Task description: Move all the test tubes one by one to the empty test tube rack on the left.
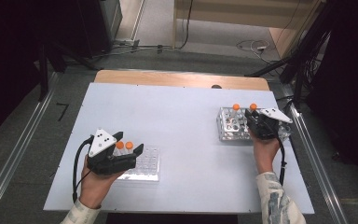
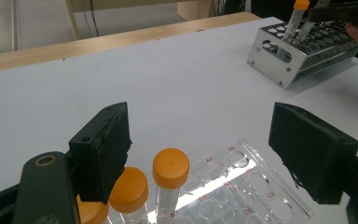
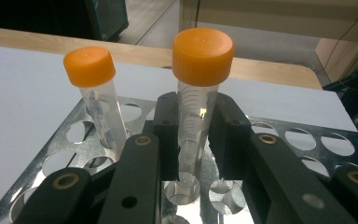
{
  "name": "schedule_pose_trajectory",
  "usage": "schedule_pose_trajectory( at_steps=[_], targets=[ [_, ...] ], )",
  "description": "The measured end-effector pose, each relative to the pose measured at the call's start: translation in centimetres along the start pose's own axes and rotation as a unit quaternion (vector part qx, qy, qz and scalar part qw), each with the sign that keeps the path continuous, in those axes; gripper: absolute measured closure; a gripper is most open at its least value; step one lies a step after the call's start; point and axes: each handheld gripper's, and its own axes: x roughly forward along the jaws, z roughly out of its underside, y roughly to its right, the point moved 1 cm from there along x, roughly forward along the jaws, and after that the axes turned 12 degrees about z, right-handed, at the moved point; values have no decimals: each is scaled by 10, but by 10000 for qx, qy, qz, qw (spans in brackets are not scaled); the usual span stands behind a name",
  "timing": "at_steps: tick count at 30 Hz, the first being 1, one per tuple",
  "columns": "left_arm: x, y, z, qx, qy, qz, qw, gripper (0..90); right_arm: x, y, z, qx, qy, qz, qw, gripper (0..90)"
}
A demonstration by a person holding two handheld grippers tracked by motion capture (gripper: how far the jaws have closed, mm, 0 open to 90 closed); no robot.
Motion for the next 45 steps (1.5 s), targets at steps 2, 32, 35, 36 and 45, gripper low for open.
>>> schedule_pose_trajectory(
  at_steps=[2, 32, 35, 36, 45],
  targets=[
    [0, 0, 0, 1, 24, -1, 10000, 209, -2, 1, -2, 31, 26, -17, 10000, 716],
    [-1, 0, 1, 3, -3, 5, 10000, 209, -54, -3, -22, -58, 582, -358, 9976, 718],
    [-1, 0, 1, -2, 5, 14, 10000, 209, -58, -7, -21, -87, 564, -494, 9971, 719],
    [-1, 0, 1, -6, 4, 14, 10000, 209, -60, -8, -21, -93, 561, -528, 9970, 719],
    [-1, 1, 1, 14, 4, 26, 10000, 209, -73, -21, -21, -185, 595, -783, 9950, 719]
  ],
)
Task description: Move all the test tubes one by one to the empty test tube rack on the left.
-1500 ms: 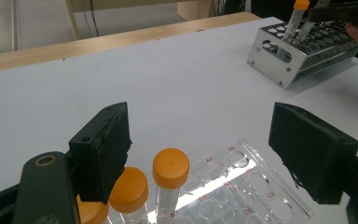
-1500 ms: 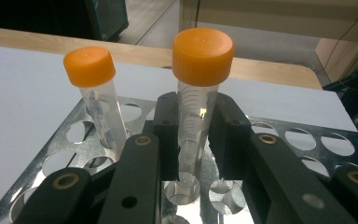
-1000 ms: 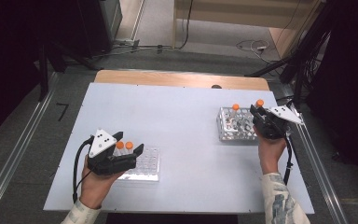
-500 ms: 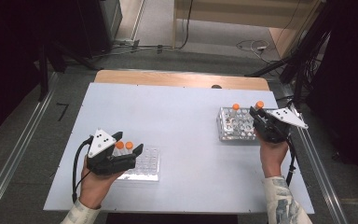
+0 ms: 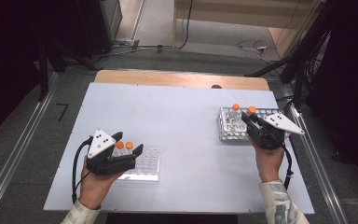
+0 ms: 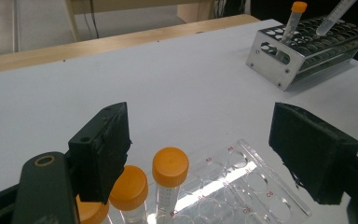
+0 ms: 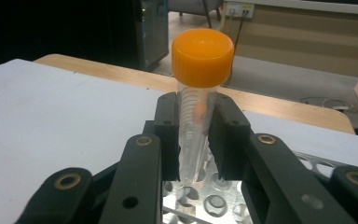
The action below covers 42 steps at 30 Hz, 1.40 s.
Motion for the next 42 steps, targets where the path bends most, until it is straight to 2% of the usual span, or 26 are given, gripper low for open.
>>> schedule_pose_trajectory(
  at_steps=[6, 17, 29, 42],
  targets=[
    [1, 0, 0, 4, -14, 3, 10000, 209, -3, -12, 0, -62, 9, -177, 9998, 719],
    [1, 2, 1, 19, -1, 12, 10000, 209, -7, -42, 0, -277, -20, -613, 9977, 719],
    [2, 3, 1, 27, -19, 28, 10000, 209, -12, -73, 1, -534, -53, -1046, 9931, 719],
    [2, 6, 1, 59, -9, 84, 9999, 210, -16, -96, 4, -686, -68, -1345, 9885, 720]
  ],
)
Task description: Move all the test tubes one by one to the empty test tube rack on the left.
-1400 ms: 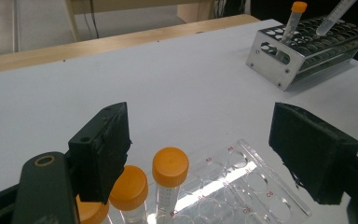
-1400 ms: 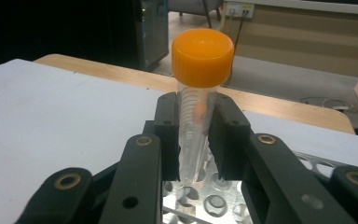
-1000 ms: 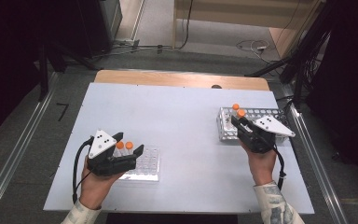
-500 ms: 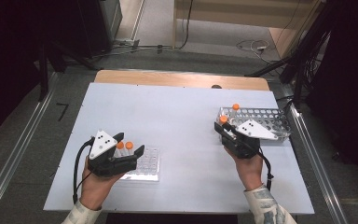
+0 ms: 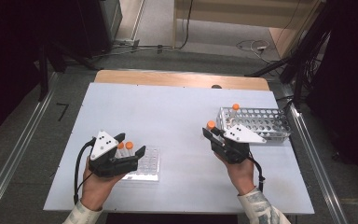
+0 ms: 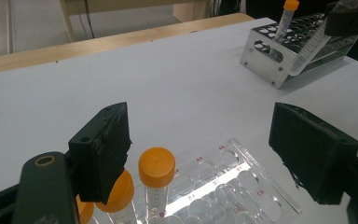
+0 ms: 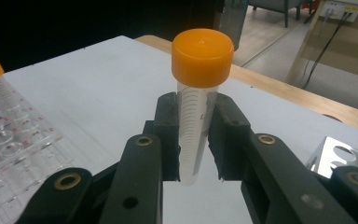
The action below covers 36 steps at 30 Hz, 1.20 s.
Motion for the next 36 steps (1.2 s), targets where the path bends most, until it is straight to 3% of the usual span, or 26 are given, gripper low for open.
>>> schedule_pose_trajectory(
  at_steps=[15, 23, 36],
  targets=[
    [2, 9, -1, 73, -25, 158, 9998, 210, 3, -39, 4, -349, -104, -539, 9979, 719],
    [4, 11, 0, 95, -24, 205, 9997, 210, 5, -52, 7, -440, -188, -725, 9962, 719],
    [15, 28, 3, 235, -38, 500, 9985, 211, 7, -79, 14, -769, -282, -1068, 9909, 719]
  ],
)
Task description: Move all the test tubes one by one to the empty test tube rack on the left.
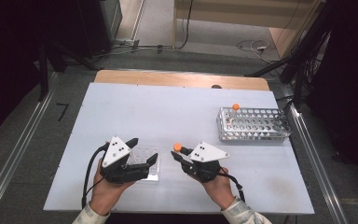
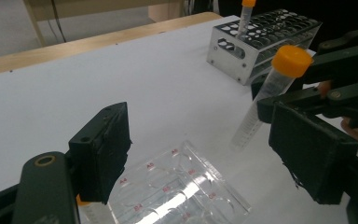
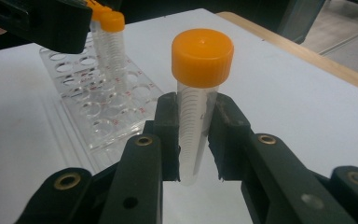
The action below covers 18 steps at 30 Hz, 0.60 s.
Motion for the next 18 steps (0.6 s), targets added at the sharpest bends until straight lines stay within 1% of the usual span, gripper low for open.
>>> schedule_pose_trajectory(
  at_steps=[5, 7, 13, 15, 18],
  targets=[
    [8, 8, 3, 74, -34, 142, 9999, 217, 3, -6, 1, -47, -55, -86, 9999, 719],
    [12, 11, 5, 101, -9, 194, 9998, 228, 4, -8, 2, -80, -70, -112, 9999, 719],
    [17, 20, 5, 215, 117, 378, 9990, 296, 7, -13, 4, -160, -142, -187, 9996, 719],
    [20, 22, 5, 211, 100, 474, 9986, 320, 8, -16, 5, -178, -181, -224, 9994, 719],
    [23, 23, 6, 230, 56, 554, 9982, 365, 8, -20, 5, -217, -158, -286, 9992, 719]
  ],
)
